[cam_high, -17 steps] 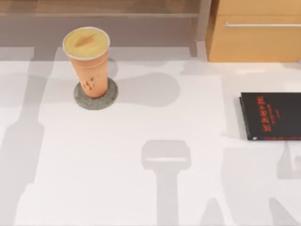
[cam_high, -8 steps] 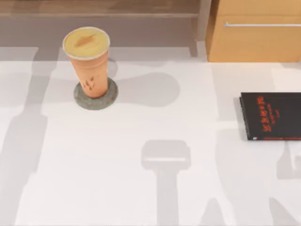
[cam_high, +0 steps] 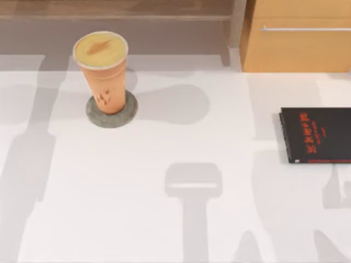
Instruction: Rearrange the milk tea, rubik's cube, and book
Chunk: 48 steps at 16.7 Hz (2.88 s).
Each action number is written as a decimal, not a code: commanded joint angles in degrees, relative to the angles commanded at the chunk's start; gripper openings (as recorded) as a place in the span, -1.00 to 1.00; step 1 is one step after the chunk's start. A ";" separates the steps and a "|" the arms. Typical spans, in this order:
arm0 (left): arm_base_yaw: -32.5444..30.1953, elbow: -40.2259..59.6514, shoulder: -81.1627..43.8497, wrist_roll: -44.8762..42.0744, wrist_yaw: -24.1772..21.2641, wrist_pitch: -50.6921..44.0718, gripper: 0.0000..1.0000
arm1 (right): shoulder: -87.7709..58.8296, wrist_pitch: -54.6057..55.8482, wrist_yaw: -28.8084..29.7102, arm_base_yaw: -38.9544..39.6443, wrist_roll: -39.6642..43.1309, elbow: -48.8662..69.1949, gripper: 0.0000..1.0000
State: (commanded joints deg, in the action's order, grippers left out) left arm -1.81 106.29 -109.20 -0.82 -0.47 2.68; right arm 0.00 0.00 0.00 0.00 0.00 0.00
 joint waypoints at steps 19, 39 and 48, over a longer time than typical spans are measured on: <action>0.18 -7.96 6.28 -0.03 0.03 1.81 1.00 | 0.00 0.00 0.00 0.00 0.00 0.00 1.00; 0.89 -55.65 55.32 0.71 0.21 -0.69 1.00 | 0.00 0.00 0.00 0.00 0.00 0.00 1.00; 1.63 -97.49 100.58 0.51 0.41 -1.72 1.00 | 0.00 0.00 0.00 0.00 0.00 0.00 1.00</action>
State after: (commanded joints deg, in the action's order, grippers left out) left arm -0.18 8.80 -8.62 -0.30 -0.06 0.97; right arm 0.00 0.00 0.00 0.00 0.00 0.00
